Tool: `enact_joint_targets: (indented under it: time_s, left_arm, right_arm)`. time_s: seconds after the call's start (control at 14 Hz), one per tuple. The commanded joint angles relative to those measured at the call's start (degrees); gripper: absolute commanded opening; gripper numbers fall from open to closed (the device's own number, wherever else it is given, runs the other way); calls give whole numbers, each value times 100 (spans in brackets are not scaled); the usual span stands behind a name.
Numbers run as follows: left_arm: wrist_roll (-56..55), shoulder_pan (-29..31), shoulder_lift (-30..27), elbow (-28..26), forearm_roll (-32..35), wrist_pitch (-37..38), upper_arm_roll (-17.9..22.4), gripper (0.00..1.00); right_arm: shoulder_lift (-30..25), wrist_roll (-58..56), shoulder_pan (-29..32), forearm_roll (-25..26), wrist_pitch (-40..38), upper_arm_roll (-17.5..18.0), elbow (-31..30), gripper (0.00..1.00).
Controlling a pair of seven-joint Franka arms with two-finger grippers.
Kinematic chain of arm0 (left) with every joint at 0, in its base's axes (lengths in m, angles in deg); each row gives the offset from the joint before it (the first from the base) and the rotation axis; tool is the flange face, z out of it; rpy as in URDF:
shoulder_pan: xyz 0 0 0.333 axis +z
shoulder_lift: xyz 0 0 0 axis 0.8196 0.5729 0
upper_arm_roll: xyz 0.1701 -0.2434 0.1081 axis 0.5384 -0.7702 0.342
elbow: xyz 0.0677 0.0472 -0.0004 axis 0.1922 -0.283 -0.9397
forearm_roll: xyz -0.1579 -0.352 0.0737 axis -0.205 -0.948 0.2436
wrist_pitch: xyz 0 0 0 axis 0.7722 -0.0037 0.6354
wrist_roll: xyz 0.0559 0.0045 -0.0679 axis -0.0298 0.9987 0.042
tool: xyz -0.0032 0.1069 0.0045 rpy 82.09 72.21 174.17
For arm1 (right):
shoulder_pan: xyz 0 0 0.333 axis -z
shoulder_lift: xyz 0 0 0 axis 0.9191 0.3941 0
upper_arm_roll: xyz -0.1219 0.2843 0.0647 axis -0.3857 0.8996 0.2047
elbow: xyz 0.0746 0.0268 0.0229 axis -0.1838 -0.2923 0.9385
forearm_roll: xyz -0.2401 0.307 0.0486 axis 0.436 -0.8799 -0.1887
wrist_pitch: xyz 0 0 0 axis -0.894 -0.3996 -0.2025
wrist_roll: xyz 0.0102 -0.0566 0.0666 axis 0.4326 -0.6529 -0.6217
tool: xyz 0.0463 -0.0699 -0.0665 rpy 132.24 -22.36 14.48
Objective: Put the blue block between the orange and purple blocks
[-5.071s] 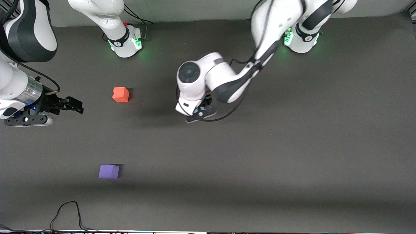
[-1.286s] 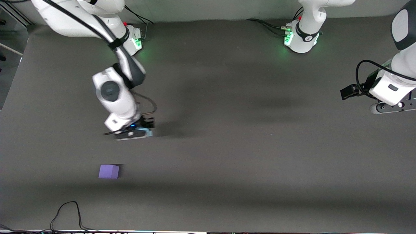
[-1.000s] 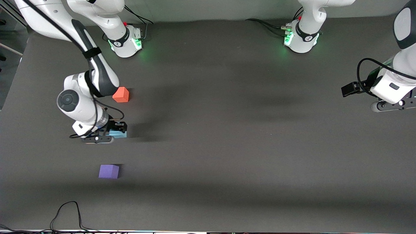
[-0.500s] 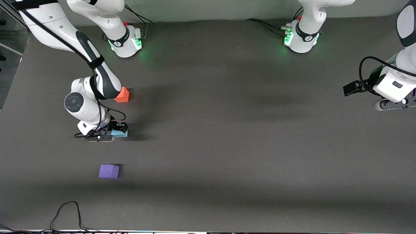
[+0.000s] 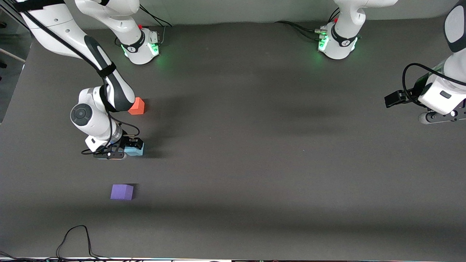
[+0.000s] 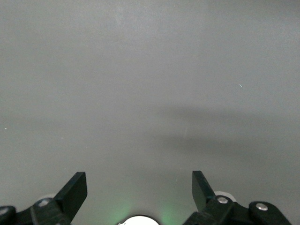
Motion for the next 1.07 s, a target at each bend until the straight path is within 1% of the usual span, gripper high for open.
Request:
enact_joint_targets:
  time_s: [0.0,0.07,0.14,0.29,0.43,0.57,0.64,0.86,1.0]
  left_arm:
    - [-23,20,-90,44,-22,130,-16,100]
    - [-23,20,-90,44,-22,121,-16,100]
    - [-23,20,-90,44,-22,130,-16,100]
    - [-23,20,-90,44,-22,104,-16,100]
    - [-23,20,-99,61,-22,95,-16,100]
    - [-58,11,-143,61,-22,77,-24,100]
    - [-93,11,-169,61,-22,60,-42,100]
    - [-102,2,-248,61,-22,16,-42,100]
    - [-102,11,-275,114,-22,-2,-42,100]
  right_arm:
    - [-571,-110,-68,-158,-442,-55,28,100]
    - [-852,-101,-68,-158,-792,-46,132,100]
    - [-1150,-101,-86,-158,-1318,-11,316,100]
    - [-1687,-84,-95,-210,-2539,42,886,100]
    - [-2013,-84,-95,-306,-3595,130,1545,100]
    - [-2259,-92,-95,-639,-4431,183,2100,100]
    - [-2400,-101,-95,-745,-4687,183,2250,100]
    - [-2892,-119,-95,-782,-4979,183,2322,100]
    - [-2981,-434,-86,-782,-5137,157,2453,100]
